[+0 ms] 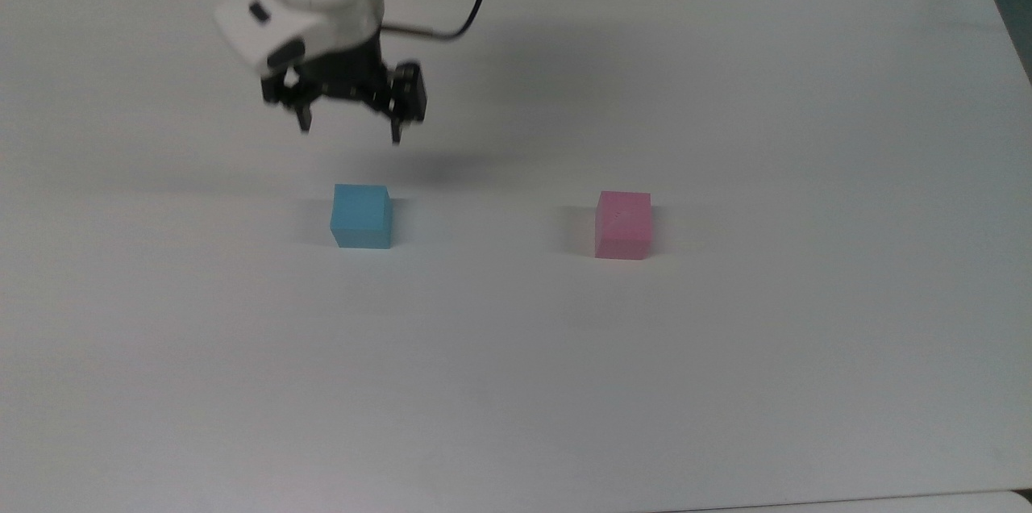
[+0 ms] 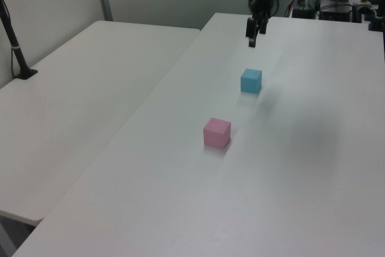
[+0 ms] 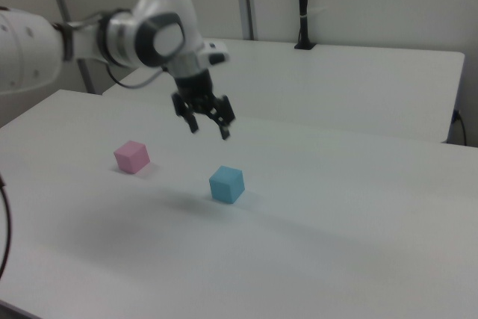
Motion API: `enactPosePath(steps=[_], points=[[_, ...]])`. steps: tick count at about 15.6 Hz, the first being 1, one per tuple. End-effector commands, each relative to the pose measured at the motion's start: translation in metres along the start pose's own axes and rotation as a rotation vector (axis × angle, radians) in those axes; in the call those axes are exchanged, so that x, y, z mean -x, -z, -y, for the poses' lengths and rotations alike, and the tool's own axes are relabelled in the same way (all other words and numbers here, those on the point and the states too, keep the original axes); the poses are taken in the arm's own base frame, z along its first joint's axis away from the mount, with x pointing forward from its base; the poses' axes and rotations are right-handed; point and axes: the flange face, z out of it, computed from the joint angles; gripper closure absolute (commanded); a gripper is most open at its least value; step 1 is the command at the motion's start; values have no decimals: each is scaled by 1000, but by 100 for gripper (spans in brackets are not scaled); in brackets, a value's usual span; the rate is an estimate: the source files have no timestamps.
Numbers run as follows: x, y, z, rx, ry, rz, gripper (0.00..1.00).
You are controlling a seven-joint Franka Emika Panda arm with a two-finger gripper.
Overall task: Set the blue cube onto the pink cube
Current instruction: 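Lower the gripper around the light-blue cube and close it, then lift the blue cube and carry it over the pink cube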
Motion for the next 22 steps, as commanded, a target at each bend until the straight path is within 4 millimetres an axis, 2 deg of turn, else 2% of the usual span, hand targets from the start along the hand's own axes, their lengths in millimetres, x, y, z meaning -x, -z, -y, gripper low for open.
enactPosePath(steps=[1, 3, 5, 9, 10, 11, 12, 15, 16, 17, 19, 22], points=[[-26, -59, -7, 26, 52, -23, 0], [-30, -93, -3, 37, 74, -8, 0], [-29, -112, 4, 46, 94, 14, 0], [-24, -140, 32, 43, 144, 59, 0], [-23, -142, 31, 43, 144, 64, 0], [-22, -143, 28, 44, 142, 69, 3], [-21, -146, 22, 47, 153, 75, 15], [-20, -140, -2, 54, 209, 78, 60], [-19, -131, -5, 48, 207, 70, 71], [-18, -123, -5, 45, 201, 62, 75], [-15, -102, 0, 32, 195, 56, 75], [-15, -60, 28, -33, 141, 0, 74]])
